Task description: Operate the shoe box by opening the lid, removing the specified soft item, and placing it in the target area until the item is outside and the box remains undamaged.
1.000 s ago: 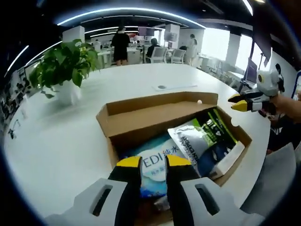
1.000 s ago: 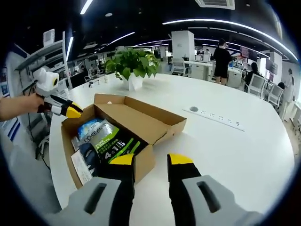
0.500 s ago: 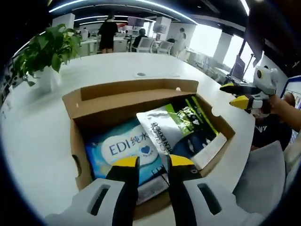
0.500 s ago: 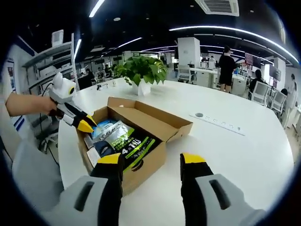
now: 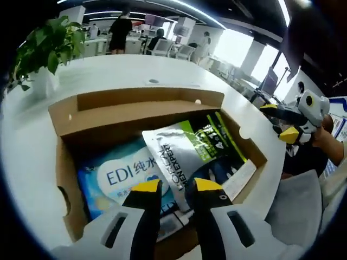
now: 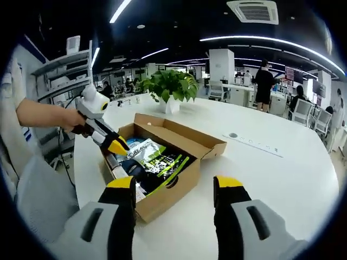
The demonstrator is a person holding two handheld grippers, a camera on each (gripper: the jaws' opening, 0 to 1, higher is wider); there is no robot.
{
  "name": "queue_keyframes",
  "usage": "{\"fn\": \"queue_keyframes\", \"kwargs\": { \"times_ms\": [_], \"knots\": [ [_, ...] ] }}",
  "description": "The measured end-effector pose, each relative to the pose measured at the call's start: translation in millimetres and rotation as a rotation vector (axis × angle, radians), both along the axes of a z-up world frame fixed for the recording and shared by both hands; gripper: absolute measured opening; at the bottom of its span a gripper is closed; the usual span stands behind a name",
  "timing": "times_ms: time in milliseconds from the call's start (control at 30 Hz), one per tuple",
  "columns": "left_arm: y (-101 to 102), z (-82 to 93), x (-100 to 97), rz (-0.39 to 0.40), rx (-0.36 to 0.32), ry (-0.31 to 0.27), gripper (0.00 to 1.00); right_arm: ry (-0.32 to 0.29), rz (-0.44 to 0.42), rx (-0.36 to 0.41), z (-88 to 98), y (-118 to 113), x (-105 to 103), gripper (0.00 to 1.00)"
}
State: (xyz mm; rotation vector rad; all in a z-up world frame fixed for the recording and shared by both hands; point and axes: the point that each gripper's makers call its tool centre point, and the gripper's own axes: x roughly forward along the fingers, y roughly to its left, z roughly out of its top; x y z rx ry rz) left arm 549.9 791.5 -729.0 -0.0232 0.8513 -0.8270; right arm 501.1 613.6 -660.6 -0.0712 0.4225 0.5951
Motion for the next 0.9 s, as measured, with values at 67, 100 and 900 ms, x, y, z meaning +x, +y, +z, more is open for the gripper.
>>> {"fn": "queue_keyframes", "kwargs": {
  "times_ms": [67, 100, 900],
  "knots": [
    [-2.5, -1.9, 0.3, 0.002, -0.013, 0.018, 0.20, 0.003, -0.006, 0.004, -0.9, -0.9, -1.2, 0.54],
    [-3.5, -2.6, 0.4, 0.004, -0.020, 0.025, 0.20, 0.004, -0.009, 0.006, -1.5, -1.3, -1.6, 0.54],
    [-27.4, -10.0, -5.8, 0.054, -0.203, 0.246, 0.06, 0.024, -0.017, 0.034, -6.7, 4.5, -10.3, 0.52]
  ]
}}
